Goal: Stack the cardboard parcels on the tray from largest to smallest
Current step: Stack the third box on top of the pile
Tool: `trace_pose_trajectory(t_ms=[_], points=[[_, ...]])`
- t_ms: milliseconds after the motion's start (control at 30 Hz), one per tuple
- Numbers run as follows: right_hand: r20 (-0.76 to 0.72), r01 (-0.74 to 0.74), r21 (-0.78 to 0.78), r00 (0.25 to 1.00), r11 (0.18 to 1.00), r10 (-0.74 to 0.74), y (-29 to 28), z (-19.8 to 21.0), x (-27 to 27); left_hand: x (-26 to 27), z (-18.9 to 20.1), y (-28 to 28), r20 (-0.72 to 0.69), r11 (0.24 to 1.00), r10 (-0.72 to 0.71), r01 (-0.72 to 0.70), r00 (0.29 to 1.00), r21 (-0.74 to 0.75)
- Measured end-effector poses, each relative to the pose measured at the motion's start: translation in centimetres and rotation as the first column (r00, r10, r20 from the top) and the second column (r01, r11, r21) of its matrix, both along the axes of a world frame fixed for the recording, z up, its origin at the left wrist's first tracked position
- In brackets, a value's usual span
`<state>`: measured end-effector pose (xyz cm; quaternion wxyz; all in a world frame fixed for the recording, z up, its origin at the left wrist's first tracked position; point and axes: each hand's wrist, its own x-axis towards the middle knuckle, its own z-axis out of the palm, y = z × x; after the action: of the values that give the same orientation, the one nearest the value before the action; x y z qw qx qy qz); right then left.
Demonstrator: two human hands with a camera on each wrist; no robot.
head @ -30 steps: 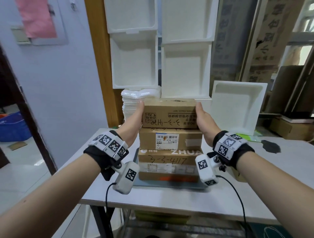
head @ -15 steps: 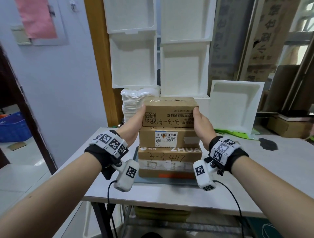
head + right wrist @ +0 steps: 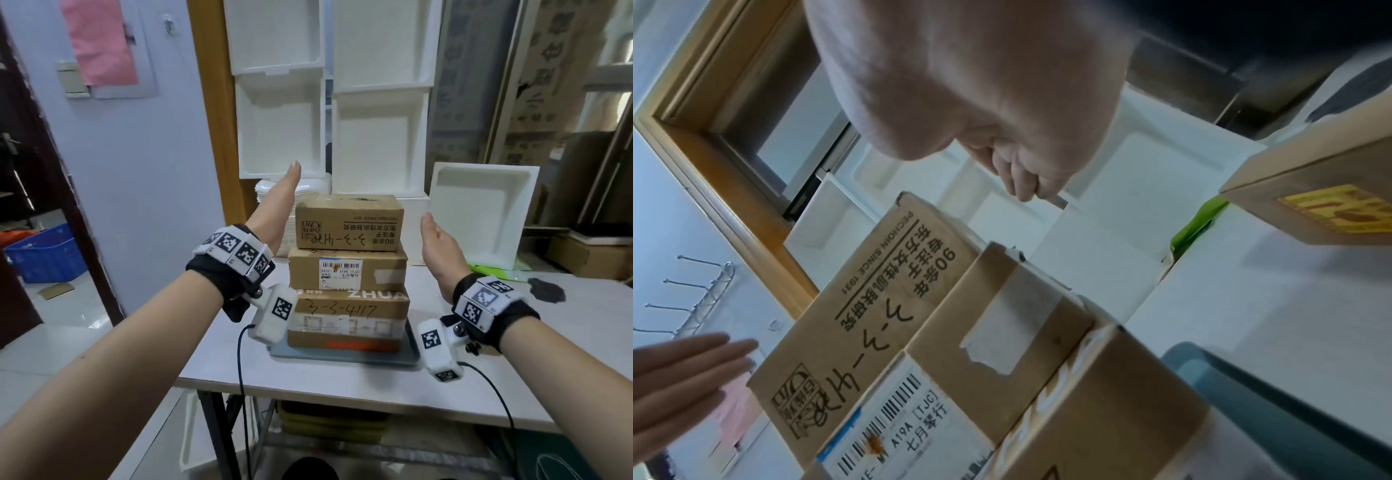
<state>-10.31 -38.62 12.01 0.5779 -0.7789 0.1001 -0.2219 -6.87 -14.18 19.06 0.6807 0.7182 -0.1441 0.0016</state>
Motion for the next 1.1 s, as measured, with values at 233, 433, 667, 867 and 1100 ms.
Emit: trace_pose_trajectory(t_ms=[233,433,667,867,1100], points=[[0.016,0.022,0.014,1.0,1.0,-0.023,-2.5,-0.7,-2.4,-2.5,1.5,-6.0,0.057,0.99,-0.136,0.138,0.989,-0.037],[0.023,0.08,0.008,0.997,0.997,-0.08,-6.3,-0.5,-4.2,-4.1,0.1,-12.3,0.015,0.961,-0.277,0.277,0.961,-0.002],[-0.058,0.134,0.0,0.989,0.991,-0.133,-11.0,-3.4,-6.4,-5.3,-3.5,-20.0,-0.092,0.929,-0.369,0.369,0.925,-0.012],[-0.141,0.173,0.04,0.976,0.984,-0.165,-15.0,-6.2,-6.2,-4.2,-9.3,-24.7,-0.25,0.916,-0.396,0.4,0.883,-0.039],[-0.305,0.057,-0.026,0.95,0.998,-0.062,-16.3,-10.4,-5.2,-3.5,-16.2,-27.8,-0.427,0.922,-0.306,0.376,0.851,0.09]])
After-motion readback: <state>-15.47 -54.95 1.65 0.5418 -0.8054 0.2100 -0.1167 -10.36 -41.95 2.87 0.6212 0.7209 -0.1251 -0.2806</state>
